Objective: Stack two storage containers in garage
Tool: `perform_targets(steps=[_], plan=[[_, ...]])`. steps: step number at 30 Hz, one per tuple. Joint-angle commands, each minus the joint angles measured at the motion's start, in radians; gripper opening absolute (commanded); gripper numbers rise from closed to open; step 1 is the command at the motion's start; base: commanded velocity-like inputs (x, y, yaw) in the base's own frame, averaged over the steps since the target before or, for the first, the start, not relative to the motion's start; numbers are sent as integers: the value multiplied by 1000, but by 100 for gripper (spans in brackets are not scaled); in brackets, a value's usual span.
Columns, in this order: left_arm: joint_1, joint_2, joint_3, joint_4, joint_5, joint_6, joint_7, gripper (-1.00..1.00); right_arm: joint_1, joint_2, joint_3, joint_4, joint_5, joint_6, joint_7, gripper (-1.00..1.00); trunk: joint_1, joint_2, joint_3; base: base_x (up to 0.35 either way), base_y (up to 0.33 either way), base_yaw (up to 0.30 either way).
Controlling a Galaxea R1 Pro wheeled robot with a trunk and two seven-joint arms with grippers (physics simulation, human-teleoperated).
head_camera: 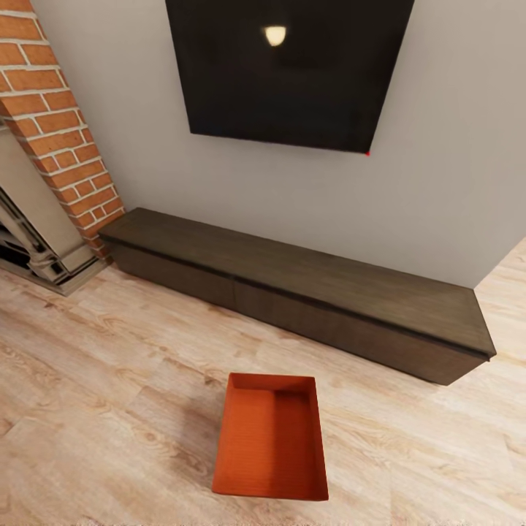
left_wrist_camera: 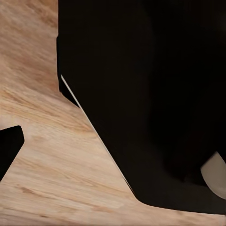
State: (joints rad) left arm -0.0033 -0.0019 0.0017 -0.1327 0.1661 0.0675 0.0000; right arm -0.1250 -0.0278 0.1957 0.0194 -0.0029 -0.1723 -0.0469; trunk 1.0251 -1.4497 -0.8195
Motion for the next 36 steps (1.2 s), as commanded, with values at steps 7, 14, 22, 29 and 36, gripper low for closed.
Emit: perform_targets(steps=[7,14,22,29,36], plan=[[0,0,0,-2,9,6,0,100,-1,0,7,2,0,-4,-4,100,0,0,-12,0,0,-1],[0,0,0,-2,9,6,0,100,-1,2,8,2,-2,-3,-12,100,0,0,-22,0,0,-129],[0,0,0,-2,9,6,0,100,-1,2,8,2,-3,-3,-14,100,0,0,-33,0,0,-166],[0,0,0,-2,9,6,0,100,-1,2,14,2,11,-4,-13,100,0,0,-43,0,0,-29],[0,0,0,-2,9,6,0,100,-1,1,14,2,12,-4,-4,100,0,0,-55,0,0,-1]])
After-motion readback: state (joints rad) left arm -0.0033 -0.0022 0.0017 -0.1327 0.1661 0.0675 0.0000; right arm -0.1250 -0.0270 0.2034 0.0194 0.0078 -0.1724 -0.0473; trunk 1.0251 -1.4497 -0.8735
